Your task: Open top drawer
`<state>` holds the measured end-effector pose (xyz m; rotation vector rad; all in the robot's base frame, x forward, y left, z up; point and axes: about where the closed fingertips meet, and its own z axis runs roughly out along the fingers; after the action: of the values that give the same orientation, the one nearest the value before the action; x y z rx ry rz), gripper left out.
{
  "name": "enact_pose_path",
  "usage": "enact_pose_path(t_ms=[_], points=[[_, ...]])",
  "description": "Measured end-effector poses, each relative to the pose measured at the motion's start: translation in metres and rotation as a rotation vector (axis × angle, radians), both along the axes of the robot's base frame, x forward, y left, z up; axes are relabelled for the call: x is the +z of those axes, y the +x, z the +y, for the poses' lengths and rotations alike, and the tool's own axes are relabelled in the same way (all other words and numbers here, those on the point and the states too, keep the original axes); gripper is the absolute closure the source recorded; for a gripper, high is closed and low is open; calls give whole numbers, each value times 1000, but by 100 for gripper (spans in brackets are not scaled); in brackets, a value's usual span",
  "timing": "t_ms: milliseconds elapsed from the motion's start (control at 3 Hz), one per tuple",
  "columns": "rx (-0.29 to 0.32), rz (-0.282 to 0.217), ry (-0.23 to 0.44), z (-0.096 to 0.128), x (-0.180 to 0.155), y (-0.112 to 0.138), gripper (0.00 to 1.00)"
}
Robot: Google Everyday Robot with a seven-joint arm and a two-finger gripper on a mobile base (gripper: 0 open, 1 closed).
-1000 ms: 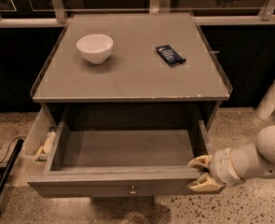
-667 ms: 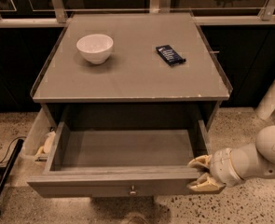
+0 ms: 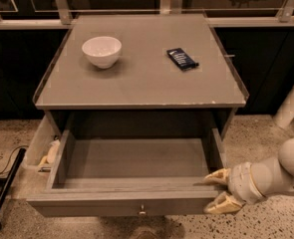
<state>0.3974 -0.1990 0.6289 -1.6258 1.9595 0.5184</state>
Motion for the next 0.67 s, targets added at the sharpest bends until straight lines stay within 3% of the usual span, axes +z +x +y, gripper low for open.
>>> enact_pose_path(t_ms=[333,667], points=[[1,0,1,0,1,-1,61],[-7,1,-6,-7,4,-19,85]])
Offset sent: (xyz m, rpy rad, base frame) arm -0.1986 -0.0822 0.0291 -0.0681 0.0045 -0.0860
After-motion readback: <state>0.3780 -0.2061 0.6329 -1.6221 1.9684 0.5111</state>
